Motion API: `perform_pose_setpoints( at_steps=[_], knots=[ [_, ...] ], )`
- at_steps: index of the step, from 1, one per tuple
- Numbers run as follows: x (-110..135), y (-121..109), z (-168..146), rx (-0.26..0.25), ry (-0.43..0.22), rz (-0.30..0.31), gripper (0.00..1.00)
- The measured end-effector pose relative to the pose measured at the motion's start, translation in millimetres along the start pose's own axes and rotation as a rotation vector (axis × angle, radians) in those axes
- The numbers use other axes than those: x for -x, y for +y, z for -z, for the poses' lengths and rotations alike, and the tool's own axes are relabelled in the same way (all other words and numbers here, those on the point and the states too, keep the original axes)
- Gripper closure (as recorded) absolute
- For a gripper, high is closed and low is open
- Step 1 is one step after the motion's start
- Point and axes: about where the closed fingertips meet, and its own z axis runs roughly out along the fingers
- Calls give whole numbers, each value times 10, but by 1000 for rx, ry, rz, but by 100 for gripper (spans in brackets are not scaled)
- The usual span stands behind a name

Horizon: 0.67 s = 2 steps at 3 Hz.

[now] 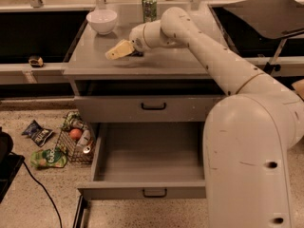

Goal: Place rxbar blueberry into middle drawer

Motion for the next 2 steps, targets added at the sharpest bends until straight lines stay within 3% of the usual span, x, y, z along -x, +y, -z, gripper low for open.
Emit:
perform_pose_setpoints(
  at_steps=[2],
  knots=[
    [-285,53,41,35,8,-53,0]
  ],
)
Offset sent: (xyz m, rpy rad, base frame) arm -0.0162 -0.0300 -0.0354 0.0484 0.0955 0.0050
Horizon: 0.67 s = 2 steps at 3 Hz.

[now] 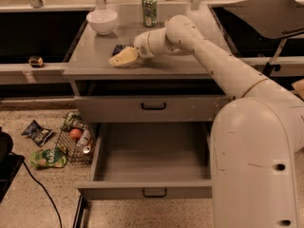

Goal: Place rxbar blueberry into middle drawer

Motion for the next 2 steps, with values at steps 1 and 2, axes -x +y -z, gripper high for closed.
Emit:
perform_pose_setpoints(
  at_steps=[1,2],
  knots=[
    [-92,-28,56,10,-6,-17,18],
    [-141,-51,97,18,-16,-30,42]
  ],
)
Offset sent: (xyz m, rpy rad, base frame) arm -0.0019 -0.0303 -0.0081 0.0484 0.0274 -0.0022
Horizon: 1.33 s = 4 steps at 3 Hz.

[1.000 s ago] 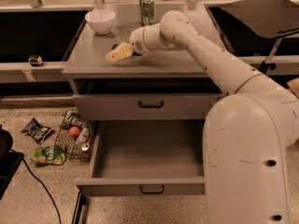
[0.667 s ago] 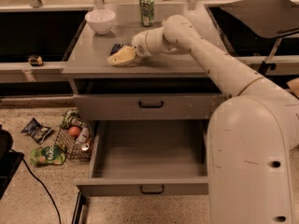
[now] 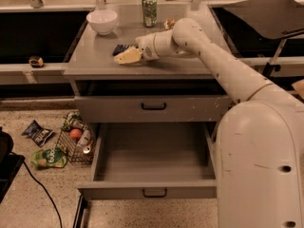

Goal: Place rxbar blueberry into middle drawer

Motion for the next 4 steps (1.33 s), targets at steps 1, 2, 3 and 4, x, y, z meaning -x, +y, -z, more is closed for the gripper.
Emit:
perform_pose_setpoints(
  at_steps=[1,2,3,4],
  knots=[
    [48,0,24,0,-1,-1,65],
    [88,1,42,1,-1,-1,88],
    [103,3,89,3,-31,3,100],
    [299,22,253,-12,-90,38,100]
  ],
)
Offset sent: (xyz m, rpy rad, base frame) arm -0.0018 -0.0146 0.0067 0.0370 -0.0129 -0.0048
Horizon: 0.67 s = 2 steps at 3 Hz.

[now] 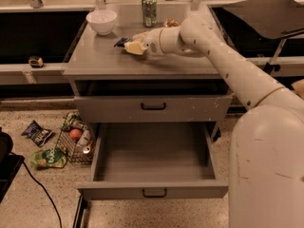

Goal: Place rxbar blueberry into middle drawer

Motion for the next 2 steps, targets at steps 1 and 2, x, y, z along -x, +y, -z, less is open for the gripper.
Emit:
perform_pose_setpoints(
  at_steps=[1,2],
  knots=[
    [327,65,203,-15,-58,60,100],
    [327,65,202,-15,-58,60,100]
  ],
)
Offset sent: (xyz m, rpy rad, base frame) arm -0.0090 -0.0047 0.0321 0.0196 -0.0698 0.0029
